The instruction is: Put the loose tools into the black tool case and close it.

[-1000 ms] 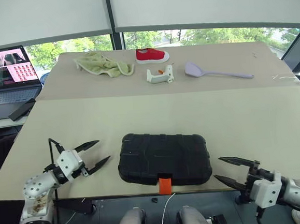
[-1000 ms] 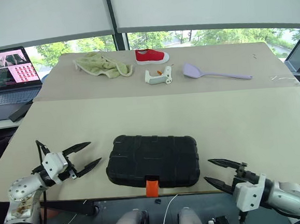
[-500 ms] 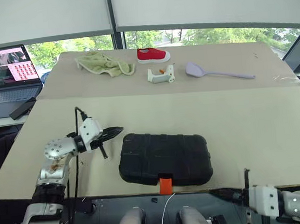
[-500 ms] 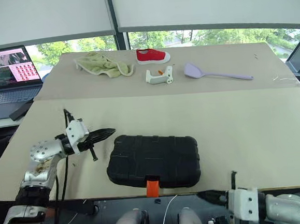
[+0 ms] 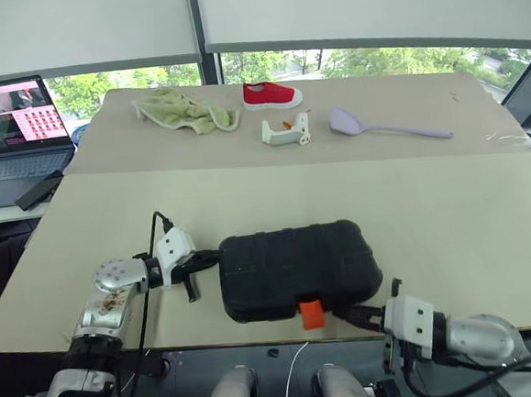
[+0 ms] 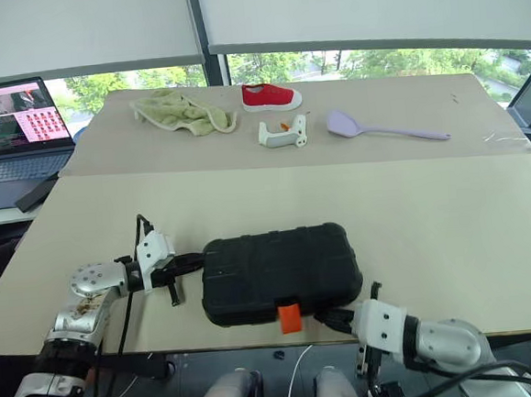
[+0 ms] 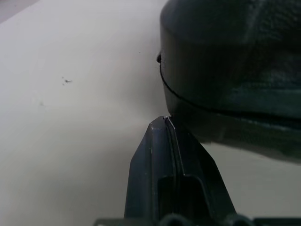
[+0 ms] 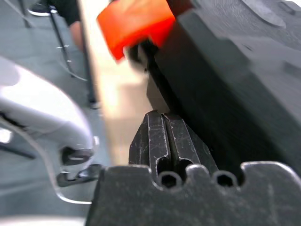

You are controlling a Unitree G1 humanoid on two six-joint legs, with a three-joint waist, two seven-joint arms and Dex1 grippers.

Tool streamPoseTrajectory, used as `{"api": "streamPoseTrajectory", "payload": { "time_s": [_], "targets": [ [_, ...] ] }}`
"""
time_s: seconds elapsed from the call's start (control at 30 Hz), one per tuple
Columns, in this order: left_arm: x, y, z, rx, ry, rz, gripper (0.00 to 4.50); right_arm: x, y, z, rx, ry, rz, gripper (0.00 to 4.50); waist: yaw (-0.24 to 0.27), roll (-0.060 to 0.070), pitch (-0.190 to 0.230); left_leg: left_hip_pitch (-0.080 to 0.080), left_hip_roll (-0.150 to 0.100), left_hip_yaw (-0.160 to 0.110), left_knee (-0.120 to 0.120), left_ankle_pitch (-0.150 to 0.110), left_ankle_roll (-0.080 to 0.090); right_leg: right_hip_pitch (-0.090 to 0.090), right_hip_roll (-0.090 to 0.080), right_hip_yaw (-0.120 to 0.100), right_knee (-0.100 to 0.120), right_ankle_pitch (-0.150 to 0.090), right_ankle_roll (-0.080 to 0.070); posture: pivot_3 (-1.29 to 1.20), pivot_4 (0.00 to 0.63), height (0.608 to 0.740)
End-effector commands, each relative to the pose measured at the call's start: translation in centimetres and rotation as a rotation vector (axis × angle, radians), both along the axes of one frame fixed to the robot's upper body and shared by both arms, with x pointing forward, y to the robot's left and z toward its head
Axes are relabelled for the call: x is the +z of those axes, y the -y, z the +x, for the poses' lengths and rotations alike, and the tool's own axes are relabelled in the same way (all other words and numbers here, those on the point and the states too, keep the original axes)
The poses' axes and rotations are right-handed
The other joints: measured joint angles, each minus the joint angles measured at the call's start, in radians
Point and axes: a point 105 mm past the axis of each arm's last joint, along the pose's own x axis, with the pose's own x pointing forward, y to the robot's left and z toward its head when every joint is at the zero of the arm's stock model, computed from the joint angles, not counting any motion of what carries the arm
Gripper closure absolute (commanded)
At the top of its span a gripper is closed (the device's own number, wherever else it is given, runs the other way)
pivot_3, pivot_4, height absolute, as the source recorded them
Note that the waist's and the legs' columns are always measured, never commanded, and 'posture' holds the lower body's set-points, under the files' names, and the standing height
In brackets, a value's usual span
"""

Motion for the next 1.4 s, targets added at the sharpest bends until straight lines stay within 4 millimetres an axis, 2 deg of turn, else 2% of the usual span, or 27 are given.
{"api": "streamPoseTrajectory", "payload": {
  "time_s": [0.03,0.17,0.27,0.33,0.4,0.47,0.5,0.6,0.7,0.8,0.9,1.0,1.07,1.1,1.23,1.4],
  "targets": [
    [1.2,0.5,-0.7,-0.011,0.033,-0.036,4.44,1.1,0.5,2.4,-0.062,0.084,0.018,4.50,0.000,0.000,0.000,0.000,0.000,0.000,0.000,0.000,0.000,0.000,0.000,0.000,0.000,0.000,0.000,0.00,0.150,0.740],
    [1.4,0.2,-0.8,0.051,0.037,-0.061,4.44,0.8,0.9,4.1,-0.089,0.093,0.015,4.50,-0.001,0.000,0.000,-0.001,0.000,0.000,0.000,0.000,0.000,-0.001,0.000,0.000,0.001,0.000,0.000,0.00,0.150,0.740],
    [2.4,-0.5,-0.3,0.125,0.059,-0.105,4.44,0.7,1.3,4.8,-0.099,0.089,0.017,4.50,0.000,0.000,0.000,-0.001,0.000,0.000,0.000,0.000,0.000,-0.002,0.000,0.000,0.001,0.000,0.000,0.00,0.150,0.740],
    [3.7,-0.9,0.1,0.152,0.079,-0.158,4.44,0.7,1.5,5.0,-0.102,0.084,0.026,4.50,0.000,0.000,0.000,-0.001,0.000,0.000,0.000,0.000,0.000,-0.002,0.000,0.000,0.001,0.000,0.000,0.00,0.150,0.740],
    [6.8,-0.8,0.0,0.100,0.080,-0.261,4.44,0.5,2.0,4.6,-0.101,0.042,0.041,4.50,-0.001,0.000,0.000,-0.001,0.000,0.000,0.000,0.000,0.000,-0.002,0.000,0.000,0.001,0.000,0.000,0.00,0.150,0.740],
    [8.9,0.0,-0.4,0.025,0.060,-0.312,4.44,0.2,2.4,4.1,-0.105,0.009,0.049,4.50,0.002,0.000,0.000,-0.002,0.000,0.000,0.000,0.000,0.000,-0.004,0.000,0.000,0.002,0.000,0.000,0.00,0.150,0.740],
    [9.7,1.0,-0.6,-0.030,0.045,-0.320,4.44,0.0,2.8,3.9,-0.119,-0.007,0.052,4.50,0.002,0.000,0.000,-0.003,0.000,0.000,0.000,0.000,0.000,-0.004,0.000,-0.001,0.002,0.000,0.000,0.00,0.150,0.740],
    [10.6,4.3,-1.2,-0.175,0.010,-0.293,4.44,-0.2,3.6,3.6,-0.163,-0.026,0.068,4.50,0.005,0.000,0.000,-0.003,-0.001,0.000,0.001,0.000,0.000,-0.003,0.000,-0.001,0.002,0.000,0.000,0.00,0.150,0.740],
    [9.7,7.2,-1.1,-0.272,-0.012,-0.223,4.44,0.2,3.8,3.2,-0.184,-0.041,0.102,4.50,0.003,0.001,0.000,-0.002,-0.003,0.000,0.001,0.000,0.000,-0.002,0.000,0.000,0.002,0.001,0.001,0.00,0.150,0.740],
    [7.9,10.1,-0.6,-0.329,-0.040,-0.144,4.44,0.5,3.5,2.3,-0.178,-0.081,0.146,4.50,0.002,0.000,0.000,-0.002,-0.004,0.000,0.001,0.000,0.000,-0.003,0.001,0.000,0.004,0.001,0.001,0.00,0.150,0.740],
    [4.4,11.5,-0.4,-0.368,-0.086,0.017,4.44,1.0,2.6,1.3,-0.150,-0.092,0.172,4.50,-0.005,0.000,0.000,-0.003,-0.004,0.000,0.002,0.000,0.000,-0.003,0.002,0.001,0.005,0.001,0.001,0.00,0.150,0.740],
    [-1.1,11.5,-1.2,-0.372,-0.210,0.223,4.44,1.9,1.3,0.8,-0.136,-0.097,0.221,4.50,-0.004,0.003,-0.003,0.000,-0.004,0.000,0.002,0.000,0.000,-0.001,0.002,0.001,0.005,0.000,0.001,0.00,0.150,0.740],
    [-3.4,10.9,-1.7,-0.337,-0.284,0.286,4.44,2.3,0.5,0.7,-0.130,-0.092,0.236,4.50,-0.005,0.008,-0.012,0.006,-0.004,0.000,0.001,0.000,0.000,0.007,0.002,0.001,0.002,0.000,0.002,0.00,0.150,0.740],
    [-4.1,10.9,-2.1,-0.345,-0.298,0.298,4.44,2.4,0.2,0.7,-0.131,-0.089,0.243,4.50,-0.005,0.005,-0.020,0.012,-0.004,0.000,-0.001,-0.001,0.002,0.015,0.001,0.001,-0.003,-0.001,0.003,0.00,0.150,0.740],
    [-5.6,10.7,-3.4,-0.322,-0.365,0.289,4.44,2.8,-0.6,0.9,-0.131,-0.080,0.253,4.50,-0.005,0.002,-0.034,0.028,-0.001,-0.001,-0.003,-0.007,0.003,0.032,0.000,0.000,-0.010,-0.005,0.004,0.00,0.150,0.740],
    [-6.4,9.9,-3.8,-0.288,-0.401,0.279,4.44,1.8,-0.8,1.2,-0.124,-0.113,0.204,4.50,-0.005,0.001,-0.056,0.037,0.003,-0.001,-0.002,-0.017,0.002,0.036,-0.002,0.001,-0.010,-0.013,0.000,0.00,0.150,0.740]
  ]
}}
